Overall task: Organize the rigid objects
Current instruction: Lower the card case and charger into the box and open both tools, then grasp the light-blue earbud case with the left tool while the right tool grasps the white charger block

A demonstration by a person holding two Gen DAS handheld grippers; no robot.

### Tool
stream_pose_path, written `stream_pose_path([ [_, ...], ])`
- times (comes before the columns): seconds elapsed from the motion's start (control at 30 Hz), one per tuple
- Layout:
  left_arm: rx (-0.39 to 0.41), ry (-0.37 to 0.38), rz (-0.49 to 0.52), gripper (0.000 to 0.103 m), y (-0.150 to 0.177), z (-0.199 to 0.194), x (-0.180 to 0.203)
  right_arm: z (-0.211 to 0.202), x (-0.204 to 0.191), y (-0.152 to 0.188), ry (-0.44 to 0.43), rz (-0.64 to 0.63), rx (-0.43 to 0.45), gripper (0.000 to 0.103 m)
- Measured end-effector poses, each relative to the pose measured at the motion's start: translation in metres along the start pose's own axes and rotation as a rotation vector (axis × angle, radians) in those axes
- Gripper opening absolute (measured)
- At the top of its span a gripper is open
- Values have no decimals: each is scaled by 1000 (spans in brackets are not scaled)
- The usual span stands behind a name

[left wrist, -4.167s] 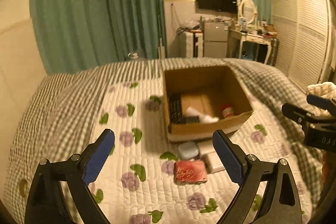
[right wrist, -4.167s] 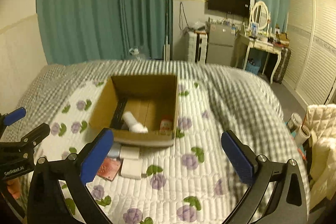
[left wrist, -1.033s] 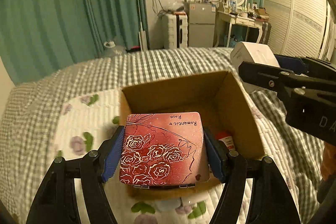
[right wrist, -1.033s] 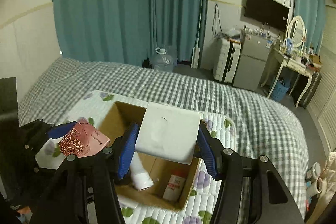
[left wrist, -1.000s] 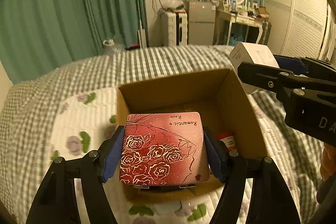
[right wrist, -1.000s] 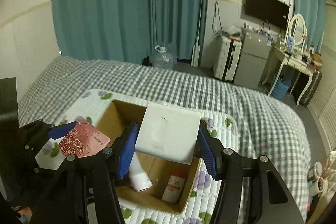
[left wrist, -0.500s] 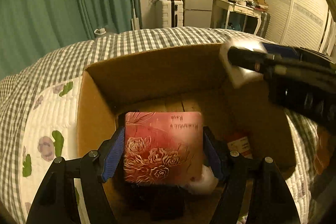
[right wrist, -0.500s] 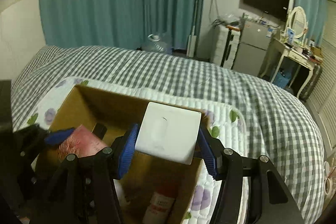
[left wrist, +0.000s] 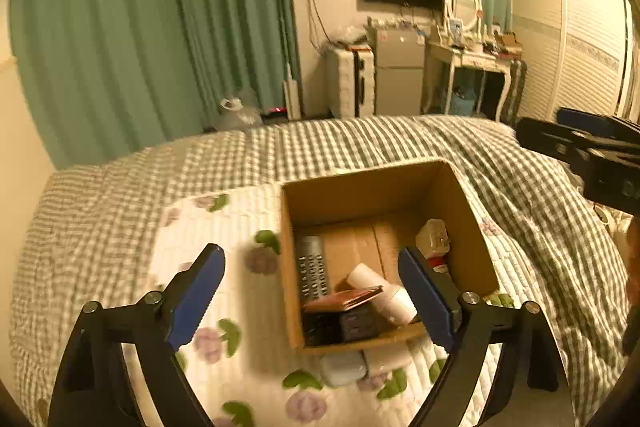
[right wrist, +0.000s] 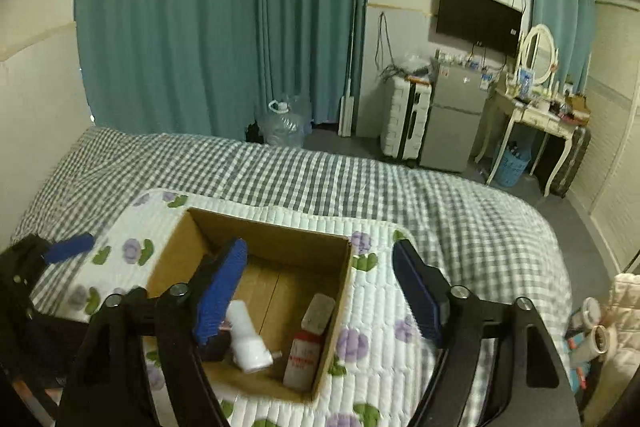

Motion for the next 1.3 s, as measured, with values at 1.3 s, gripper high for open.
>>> stream_pose_path([
  [1.3,-203,-16,-12,94,163,67,-32,138,-68,218,-62,121,-333,69],
])
Point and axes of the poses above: each gripper's, at about its wrist camera, not at the fingertips, and z roughly the way its jaws point, x to its right, y to its underside, the point moved 3 cm from there along z, roughly the way its jaws point, and after that the axes turned 15 degrees about -y, right-handed, at the moved point
